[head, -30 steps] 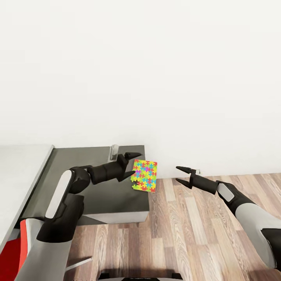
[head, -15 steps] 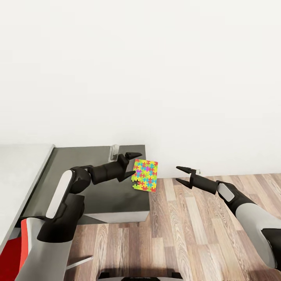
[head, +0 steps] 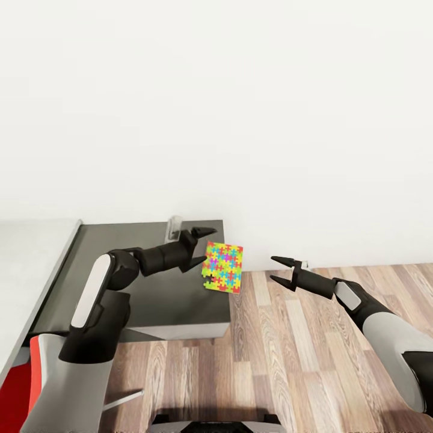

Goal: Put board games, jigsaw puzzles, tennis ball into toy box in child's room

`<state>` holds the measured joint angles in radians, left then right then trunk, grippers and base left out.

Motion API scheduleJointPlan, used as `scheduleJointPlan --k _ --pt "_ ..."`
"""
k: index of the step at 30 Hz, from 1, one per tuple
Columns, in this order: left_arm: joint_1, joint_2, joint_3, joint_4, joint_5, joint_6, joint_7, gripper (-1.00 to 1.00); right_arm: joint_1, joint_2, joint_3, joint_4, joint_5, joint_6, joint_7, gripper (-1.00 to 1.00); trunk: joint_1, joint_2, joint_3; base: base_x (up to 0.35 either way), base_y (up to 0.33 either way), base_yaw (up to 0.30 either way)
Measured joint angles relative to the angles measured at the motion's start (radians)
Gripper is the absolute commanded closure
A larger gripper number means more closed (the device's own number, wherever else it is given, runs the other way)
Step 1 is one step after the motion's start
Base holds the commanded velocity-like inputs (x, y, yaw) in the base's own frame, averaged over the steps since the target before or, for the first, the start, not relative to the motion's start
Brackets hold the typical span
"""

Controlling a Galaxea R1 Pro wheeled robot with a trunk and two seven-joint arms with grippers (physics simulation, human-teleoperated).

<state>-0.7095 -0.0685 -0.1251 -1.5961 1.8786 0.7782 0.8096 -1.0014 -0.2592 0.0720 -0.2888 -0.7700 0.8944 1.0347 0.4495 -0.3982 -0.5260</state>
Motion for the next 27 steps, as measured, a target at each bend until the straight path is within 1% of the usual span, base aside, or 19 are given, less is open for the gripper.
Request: scheduleJointPlan --k 4,12,15,17,18,21,27 --pt "-0.015 0.005 0.004 0.002 -0.001 -0.014 0.014 -1.00 -0.002 -0.001 0.000 0.000 0.000 0.014 -0.001 -1.00 0.000 0.000 -0.006 0.000 0.000 -0.003" --pt "-0.055 0.013 0.032 0.004 0.000 -0.026 0.058 -1.00 -0.006 -0.002 0.000 0.001 0.000 0.025 -0.002 -1.00 0.000 0.000 -0.019 0.000 0.000 -0.001" --pt "-0.091 0.015 0.040 0.007 0.001 -0.029 0.087 -1.00 -0.006 -0.002 0.000 0.001 0.000 0.027 -0.002 -1.00 0.000 0.000 -0.024 0.000 0.000 0.000" --pt "-0.116 0.014 0.043 0.012 0.004 -0.031 0.114 -1.00 -0.007 -0.003 0.001 0.000 0.001 0.028 -0.002 -1.00 0.000 0.000 -0.027 0.000 0.000 0.000" --pt "-0.116 0.014 0.043 0.012 0.004 -0.031 0.114 -1.00 -0.007 -0.003 0.001 0.000 0.001 0.028 -0.002 -1.00 0.000 0.000 -0.029 0.000 0.000 0.000" --pt "-0.144 0.012 0.046 0.017 0.009 -0.041 0.151 -1.00 -0.008 -0.004 0.001 0.000 0.001 0.029 -0.002 -1.00 0.000 0.000 -0.034 0.000 0.000 0.000" --pt "-0.163 0.010 0.047 0.019 0.012 -0.055 0.178 -1.00 -0.011 -0.005 0.001 0.000 0.003 0.029 -0.001 -1.00 0.000 0.000 -0.044 0.000 0.000 0.000"
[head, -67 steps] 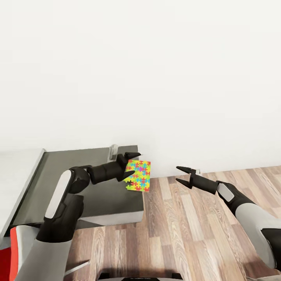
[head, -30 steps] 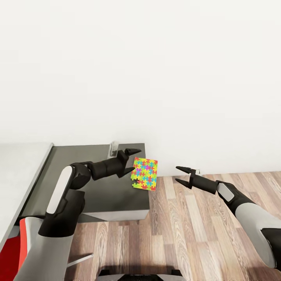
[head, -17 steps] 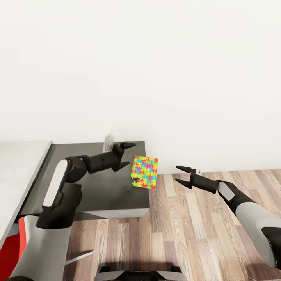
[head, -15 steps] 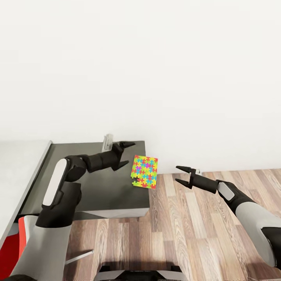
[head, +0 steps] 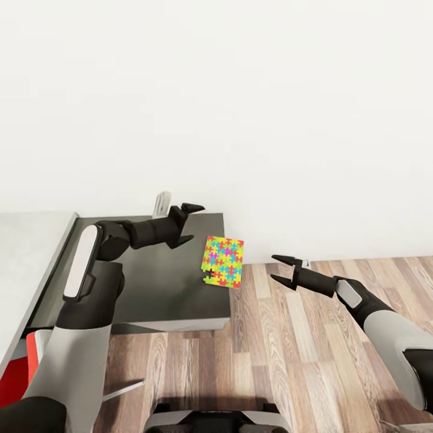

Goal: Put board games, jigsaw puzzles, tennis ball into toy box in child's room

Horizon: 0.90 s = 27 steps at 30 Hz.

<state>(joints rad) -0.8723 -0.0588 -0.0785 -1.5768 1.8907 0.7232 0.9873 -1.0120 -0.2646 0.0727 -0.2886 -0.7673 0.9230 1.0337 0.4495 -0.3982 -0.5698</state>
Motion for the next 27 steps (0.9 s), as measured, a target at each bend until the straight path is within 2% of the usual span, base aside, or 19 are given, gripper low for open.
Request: scheduleJointPlan --k 6,14,27 --pt "-0.007 0.000 0.001 0.001 0.001 -0.006 0.011 -1.00 -0.008 -0.003 0.000 0.000 0.002 -0.002 0.000 -1.00 0.000 0.000 -0.010 0.000 0.000 0.000" --pt "-0.010 0.001 0.002 0.002 0.001 -0.009 0.017 -1.00 -0.048 -0.015 0.000 0.000 0.006 -0.014 -0.009 -1.00 0.000 0.000 -0.023 0.000 0.000 0.000" --pt "-0.009 0.001 -0.002 0.001 0.001 -0.010 0.021 -1.00 -0.091 -0.025 0.003 0.000 0.010 -0.090 -0.016 -1.00 0.000 0.000 -0.044 0.000 0.000 0.000"
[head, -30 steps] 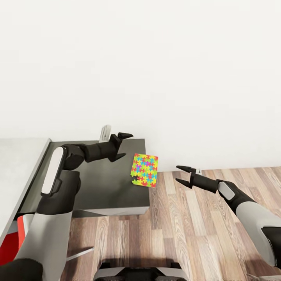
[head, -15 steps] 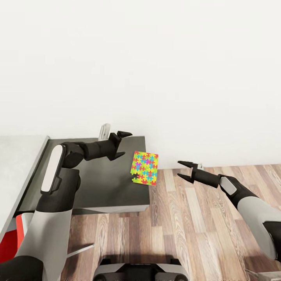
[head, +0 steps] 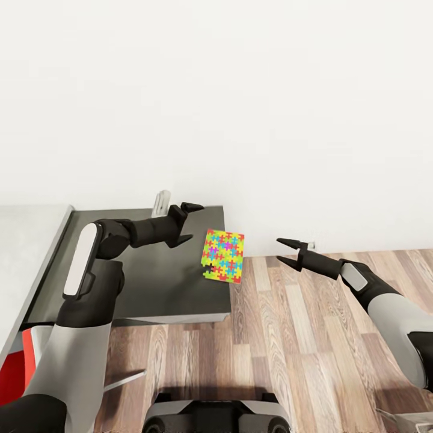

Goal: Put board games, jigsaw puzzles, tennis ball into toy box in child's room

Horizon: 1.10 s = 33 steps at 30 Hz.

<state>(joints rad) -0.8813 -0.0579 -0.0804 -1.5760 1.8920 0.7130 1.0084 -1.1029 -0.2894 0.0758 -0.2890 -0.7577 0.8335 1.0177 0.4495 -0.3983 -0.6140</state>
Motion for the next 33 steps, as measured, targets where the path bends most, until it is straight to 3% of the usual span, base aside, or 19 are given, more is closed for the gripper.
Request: scheduleJointPlan --k 18,33 --pt "0.000 0.001 -0.001 0.000 0.001 0.000 0.001 -1.00 -0.012 -0.014 0.002 0.000 0.001 -0.016 0.000 -1.00 0.000 0.000 -0.029 0.000 0.000 0.000" --pt "0.000 0.000 -0.002 0.000 0.001 0.000 0.001 -1.00 -0.012 -0.010 0.003 0.001 0.001 -0.016 0.000 -1.00 0.000 0.000 -0.054 0.000 0.000 0.000"
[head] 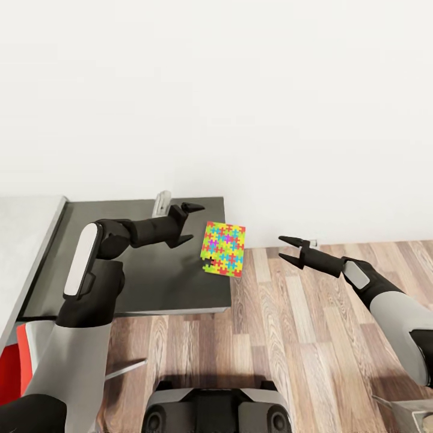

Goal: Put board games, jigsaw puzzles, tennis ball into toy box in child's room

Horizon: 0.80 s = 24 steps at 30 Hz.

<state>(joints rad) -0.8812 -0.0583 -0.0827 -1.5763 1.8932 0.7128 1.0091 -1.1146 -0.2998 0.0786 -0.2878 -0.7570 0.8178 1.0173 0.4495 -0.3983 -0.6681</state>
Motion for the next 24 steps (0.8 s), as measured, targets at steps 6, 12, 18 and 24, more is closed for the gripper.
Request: scheduleJointPlan --k 6,12,18,24 --pt "0.000 -0.001 -0.001 0.000 0.000 0.000 -0.001 -1.00 0.001 0.004 0.001 0.000 0.000 0.001 0.000 -1.00 0.000 0.000 -0.010 0.000 0.000 0.000" --pt "0.000 -0.001 -0.001 0.000 0.000 0.000 -0.001 -1.00 0.001 0.006 0.002 0.000 0.000 0.001 0.000 -1.00 0.000 0.000 -0.019 0.000 0.000 0.000" --pt "0.000 -0.001 -0.001 0.001 0.000 0.000 -0.001 -1.00 0.003 0.007 0.003 0.000 -0.001 0.002 0.004 -1.00 0.000 0.000 -0.025 0.000 0.000 0.000" --pt "-0.001 -0.001 -0.001 0.001 0.000 0.000 -0.001 -1.00 0.004 0.008 0.003 0.000 -0.001 0.002 0.006 -1.00 0.000 0.000 -0.027 0.000 0.000 0.053"
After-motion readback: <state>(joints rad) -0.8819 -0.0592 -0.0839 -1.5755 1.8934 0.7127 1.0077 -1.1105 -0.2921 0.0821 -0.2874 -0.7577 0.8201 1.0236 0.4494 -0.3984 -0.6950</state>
